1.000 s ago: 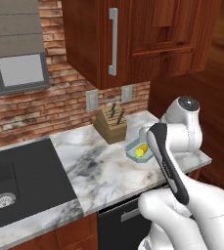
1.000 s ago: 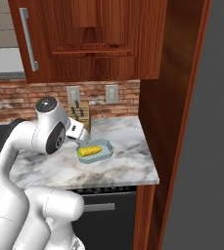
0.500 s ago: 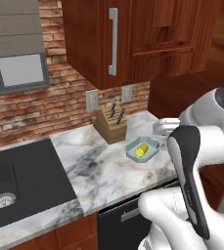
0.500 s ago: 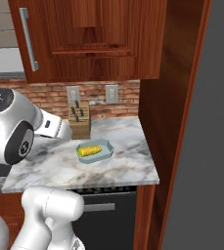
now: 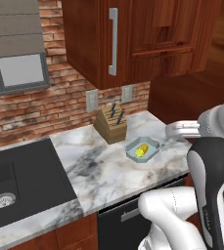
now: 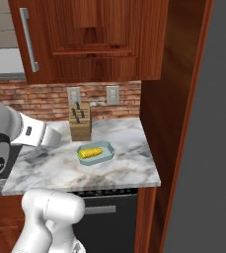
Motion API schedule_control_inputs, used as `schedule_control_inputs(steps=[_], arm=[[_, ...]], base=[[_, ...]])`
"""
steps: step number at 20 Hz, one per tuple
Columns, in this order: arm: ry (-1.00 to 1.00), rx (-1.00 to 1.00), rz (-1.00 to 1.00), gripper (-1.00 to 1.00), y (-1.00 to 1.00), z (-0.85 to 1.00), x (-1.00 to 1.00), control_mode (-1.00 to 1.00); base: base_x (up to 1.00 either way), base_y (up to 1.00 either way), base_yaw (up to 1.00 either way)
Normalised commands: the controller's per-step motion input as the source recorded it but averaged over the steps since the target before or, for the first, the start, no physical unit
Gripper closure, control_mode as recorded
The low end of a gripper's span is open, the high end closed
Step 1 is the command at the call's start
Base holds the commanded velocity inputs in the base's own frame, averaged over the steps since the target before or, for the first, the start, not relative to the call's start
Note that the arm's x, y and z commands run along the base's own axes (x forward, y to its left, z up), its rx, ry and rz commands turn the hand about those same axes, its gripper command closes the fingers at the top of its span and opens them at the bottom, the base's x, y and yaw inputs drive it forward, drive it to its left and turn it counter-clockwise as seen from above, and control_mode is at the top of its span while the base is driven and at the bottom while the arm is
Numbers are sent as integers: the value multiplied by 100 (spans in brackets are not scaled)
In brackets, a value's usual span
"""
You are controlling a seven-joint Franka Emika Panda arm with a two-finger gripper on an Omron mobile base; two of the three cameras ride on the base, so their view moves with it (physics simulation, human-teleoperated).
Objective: Take the garlic and corn out of the freezer and place them in the tupperware container on the counter. Then put the tupperware containing the vegetables back in the freezer.
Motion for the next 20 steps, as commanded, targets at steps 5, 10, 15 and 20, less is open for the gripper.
schedule_control_inputs(steps=[5, 10, 15, 20], arm=[[0, 0, 0, -100, 0, 0, 0, -100], [0, 0, 0, -100, 0, 0, 0, 100], [0, 0, 0, -100, 0, 0, 0, 100], [0, 0, 0, -100, 0, 0, 0, 100]], base=[[0, 0, 0], [-91, -15, -2], [-100, -24, -9], [-45, -24, -14]])
